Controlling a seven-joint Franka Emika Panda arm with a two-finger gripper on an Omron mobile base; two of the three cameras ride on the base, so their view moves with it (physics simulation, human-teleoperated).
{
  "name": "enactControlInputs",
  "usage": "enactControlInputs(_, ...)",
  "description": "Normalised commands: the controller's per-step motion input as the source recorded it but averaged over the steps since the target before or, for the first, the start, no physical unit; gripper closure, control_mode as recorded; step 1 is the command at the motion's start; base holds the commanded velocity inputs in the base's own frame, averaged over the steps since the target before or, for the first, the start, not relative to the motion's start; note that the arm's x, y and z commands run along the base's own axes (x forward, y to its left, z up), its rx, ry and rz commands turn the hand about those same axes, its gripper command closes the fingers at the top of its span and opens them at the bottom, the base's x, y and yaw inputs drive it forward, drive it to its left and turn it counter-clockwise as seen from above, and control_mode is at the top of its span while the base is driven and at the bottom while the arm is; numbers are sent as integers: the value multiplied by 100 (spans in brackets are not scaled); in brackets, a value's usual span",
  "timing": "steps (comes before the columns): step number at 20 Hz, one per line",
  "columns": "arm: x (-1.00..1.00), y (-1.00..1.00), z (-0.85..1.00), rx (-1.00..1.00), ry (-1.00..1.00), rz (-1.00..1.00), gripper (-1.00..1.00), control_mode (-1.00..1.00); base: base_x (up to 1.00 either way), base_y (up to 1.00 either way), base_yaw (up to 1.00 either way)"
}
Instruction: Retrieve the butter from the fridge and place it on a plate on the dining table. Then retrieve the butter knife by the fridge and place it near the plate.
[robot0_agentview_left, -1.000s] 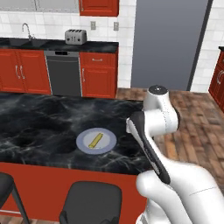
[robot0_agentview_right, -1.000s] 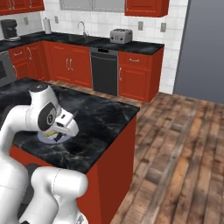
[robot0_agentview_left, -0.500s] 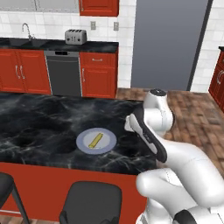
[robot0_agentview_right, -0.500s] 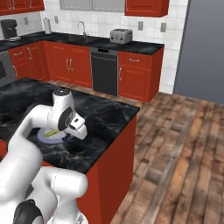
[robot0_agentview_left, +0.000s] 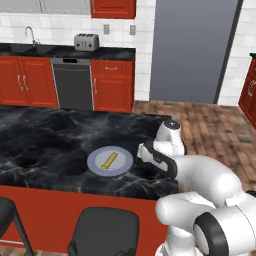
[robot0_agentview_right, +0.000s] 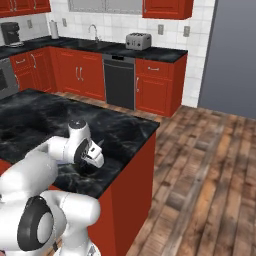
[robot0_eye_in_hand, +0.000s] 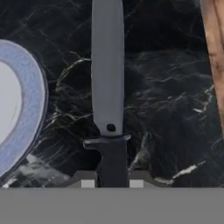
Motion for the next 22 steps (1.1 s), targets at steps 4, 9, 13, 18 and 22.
enactControlInputs(4,43,0,-63,0,0,0,100,-100,0,0,0)
enactControlInputs(9,34,13,-47,0,0,0,100,-100,0,0,0)
enactControlInputs(13,29,6,-21,0,0,0,100,-100,0,0,0)
enactControlInputs(18,25,2,-24,0,4,0,100,-100,0,0,0)
enactControlInputs(22,29,12,-29,1,3,0,-100,-100,0,0,0)
